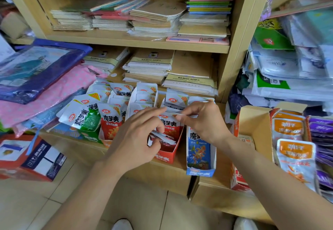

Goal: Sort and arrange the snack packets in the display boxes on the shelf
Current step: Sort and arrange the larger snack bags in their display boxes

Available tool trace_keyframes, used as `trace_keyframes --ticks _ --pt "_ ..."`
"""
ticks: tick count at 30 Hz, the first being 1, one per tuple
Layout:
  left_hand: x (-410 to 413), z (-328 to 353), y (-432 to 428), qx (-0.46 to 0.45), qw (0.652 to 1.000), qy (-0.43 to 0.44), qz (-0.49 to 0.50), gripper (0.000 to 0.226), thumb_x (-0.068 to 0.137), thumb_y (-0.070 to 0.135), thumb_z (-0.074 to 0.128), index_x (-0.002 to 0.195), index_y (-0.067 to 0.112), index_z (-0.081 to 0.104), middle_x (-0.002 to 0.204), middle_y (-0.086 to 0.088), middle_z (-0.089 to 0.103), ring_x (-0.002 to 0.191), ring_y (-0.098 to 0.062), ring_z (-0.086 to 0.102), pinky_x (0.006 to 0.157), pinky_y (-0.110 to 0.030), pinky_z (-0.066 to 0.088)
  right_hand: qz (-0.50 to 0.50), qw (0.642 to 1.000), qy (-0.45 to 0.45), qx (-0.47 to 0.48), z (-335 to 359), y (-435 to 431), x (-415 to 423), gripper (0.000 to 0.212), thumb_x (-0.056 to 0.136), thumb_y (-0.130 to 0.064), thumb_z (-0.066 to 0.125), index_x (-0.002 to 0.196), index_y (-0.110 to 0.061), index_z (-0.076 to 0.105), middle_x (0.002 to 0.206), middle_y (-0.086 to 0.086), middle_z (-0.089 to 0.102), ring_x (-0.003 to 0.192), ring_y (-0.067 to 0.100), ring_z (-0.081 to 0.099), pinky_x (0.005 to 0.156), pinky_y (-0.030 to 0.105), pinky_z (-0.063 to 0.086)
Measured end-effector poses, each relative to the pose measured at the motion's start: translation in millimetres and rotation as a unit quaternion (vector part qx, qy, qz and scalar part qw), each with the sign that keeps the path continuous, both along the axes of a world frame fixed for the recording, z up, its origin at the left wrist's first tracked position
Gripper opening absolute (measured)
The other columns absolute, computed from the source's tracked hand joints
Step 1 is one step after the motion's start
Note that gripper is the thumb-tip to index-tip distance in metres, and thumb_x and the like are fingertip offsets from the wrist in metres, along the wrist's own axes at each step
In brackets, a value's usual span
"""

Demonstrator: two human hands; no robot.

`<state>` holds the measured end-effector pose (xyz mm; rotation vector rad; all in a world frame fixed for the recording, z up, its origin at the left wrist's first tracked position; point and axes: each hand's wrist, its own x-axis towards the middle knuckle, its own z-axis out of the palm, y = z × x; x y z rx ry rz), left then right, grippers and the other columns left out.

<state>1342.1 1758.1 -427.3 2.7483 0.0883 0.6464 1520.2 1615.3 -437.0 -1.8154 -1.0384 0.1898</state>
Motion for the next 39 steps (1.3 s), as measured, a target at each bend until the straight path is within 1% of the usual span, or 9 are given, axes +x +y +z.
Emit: trace_keyframes --ticks 6,9,13,20,23,27,32,35,39 --pt "-7 -3 5 0.021 0.999 -0.049 0.009 0.018 0.073 0.006 0.076 0.084 0.017 0.068 0.125 0.008 0.066 0.105 -0.011 0.065 0.087 -0.032 0.055 -0.005 0.993 0.113 0.044 -1 2 3 0.02 0.088 -0.024 0.073 0.079 -0.007 0.078 0.074 0.005 0.075 0.07 0.016 0.07 0.066 0.023 0.057" --pt "-9 -6 7 0.048 0.996 -0.071 -0.005 0.014 0.072 0.005 0.072 0.081 0.016 0.07 0.096 0.01 0.07 0.089 -0.013 0.065 0.076 -0.036 0.054 -0.02 0.994 0.1 0.043 -2 1 6 0.013 0.089 -0.022 0.074 0.08 -0.012 0.077 0.069 0.008 0.072 0.063 0.026 0.067 0.061 0.035 0.059" --pt "-13 -9 10 0.04 0.996 -0.082 -0.007 0.016 0.07 0.003 0.071 0.08 0.016 0.072 0.091 0.01 0.07 0.086 -0.013 0.065 0.074 -0.036 0.054 -0.024 0.994 0.091 0.051 -3 4 6 0.006 0.088 -0.014 0.075 0.085 -0.009 0.073 0.071 0.004 0.071 0.059 0.022 0.066 0.061 0.04 0.06" --pt "-16 -11 15 0.016 0.996 -0.074 -0.038 0.011 0.067 0.006 0.07 0.073 0.016 0.07 0.086 0.011 0.07 0.083 -0.011 0.063 0.065 -0.033 0.054 -0.03 0.999 0.033 0.023 1 0 -3 0.014 0.087 -0.014 0.076 0.1 -0.017 0.069 0.089 -0.002 0.068 0.069 0.012 0.066 0.06 0.019 0.054" --pt "-17 -13 16 0.012 0.996 -0.073 -0.043 0.008 0.07 0.01 0.069 0.074 0.016 0.071 0.088 0.011 0.071 0.085 -0.01 0.064 0.067 -0.034 0.055 -0.003 0.999 -0.042 -0.008 4 -5 -11 0.025 0.085 -0.017 0.078 0.109 -0.02 0.07 0.108 -0.007 0.064 0.081 0.006 0.063 0.068 0.012 0.049" --pt "-11 -13 14 0.043 0.992 -0.115 0.001 0.009 0.078 0.012 0.078 0.086 0.015 0.076 0.099 0.007 0.071 0.093 -0.013 0.064 0.075 -0.034 0.055 0.087 0.996 -0.013 0.007 11 -12 -22 0.035 0.081 -0.025 0.082 0.114 -0.023 0.07 0.115 -0.004 0.055 0.096 0.01 0.057 0.079 0.013 0.044" --pt "4 -9 17 0.055 0.98 -0.108 0.157 0.037 0.078 0.046 0.081 0.099 0.019 0.068 0.098 0.006 0.066 0.093 -0.015 0.06 0.075 -0.027 0.045 0.113 0.987 -0.11 -0.024 4 -9 -27 0.046 0.078 -0.027 0.084 0.121 -0.021 0.068 0.116 -0.007 0.054 0.109 0.004 0.052 0.088 0.01 0.039" --pt "8 -13 37 0.069 0.972 -0.046 0.22 0.041 0.081 0.052 0.073 0.11 0.024 0.066 0.105 0.004 0.067 0.103 -0.022 0.056 0.079 -0.037 0.046 0.078 0.982 -0.17 -0.006 1 -2 -21 0.042 0.086 -0.01 0.076 0.125 -0.019 0.065 0.118 -0.007 0.055 0.114 0.008 0.053 0.093 0.022 0.048" --pt "10 -24 56 0.092 0.967 0.029 0.236 0.051 0.087 0.031 0.073 0.136 0.024 0.059 0.134 0.004 0.062 0.127 -0.024 0.045 0.1 -0.044 0.034 0.031 0.973 -0.229 -0.026 0 3 -19 0.054 0.088 -0.005 0.071 0.137 -0.025 0.056 0.123 -0.005 0.051 0.117 0.015 0.05 0.09 0.037 0.054"
